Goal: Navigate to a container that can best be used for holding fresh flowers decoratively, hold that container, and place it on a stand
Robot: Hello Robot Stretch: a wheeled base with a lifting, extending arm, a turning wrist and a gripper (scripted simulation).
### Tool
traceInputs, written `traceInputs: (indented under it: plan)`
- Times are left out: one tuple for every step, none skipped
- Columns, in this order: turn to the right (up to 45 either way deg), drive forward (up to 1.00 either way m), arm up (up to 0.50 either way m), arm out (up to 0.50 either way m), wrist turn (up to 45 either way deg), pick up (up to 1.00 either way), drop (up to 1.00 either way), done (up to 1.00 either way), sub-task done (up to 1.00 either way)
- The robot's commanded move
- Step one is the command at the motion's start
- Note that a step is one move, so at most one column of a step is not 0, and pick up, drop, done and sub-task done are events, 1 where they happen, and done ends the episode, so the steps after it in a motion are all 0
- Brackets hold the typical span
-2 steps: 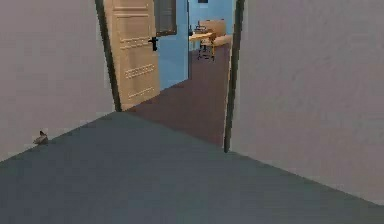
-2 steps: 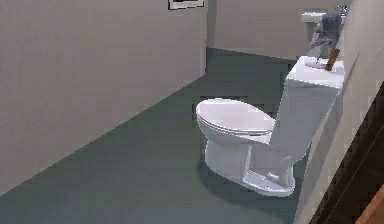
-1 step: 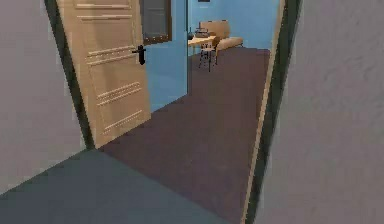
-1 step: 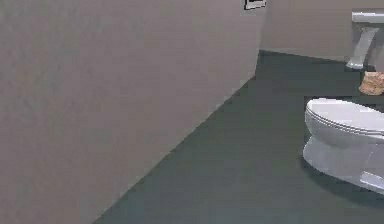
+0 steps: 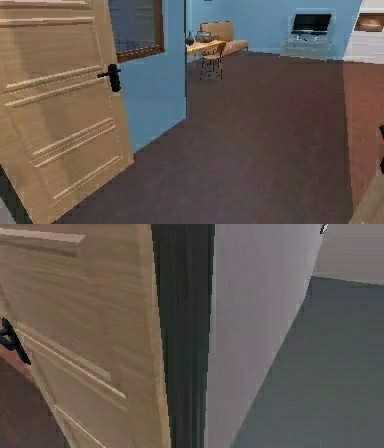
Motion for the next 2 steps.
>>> traceInputs:
  plan:
    - [-24.0, 0.0, 0.0, 0.0, 0.0, 0.0, 0.0, 0.0, 0.0]
    - [0.0, 0.05, 0.0, 0.0, 0.0, 0.0, 0.0, 0.0, 0.0]
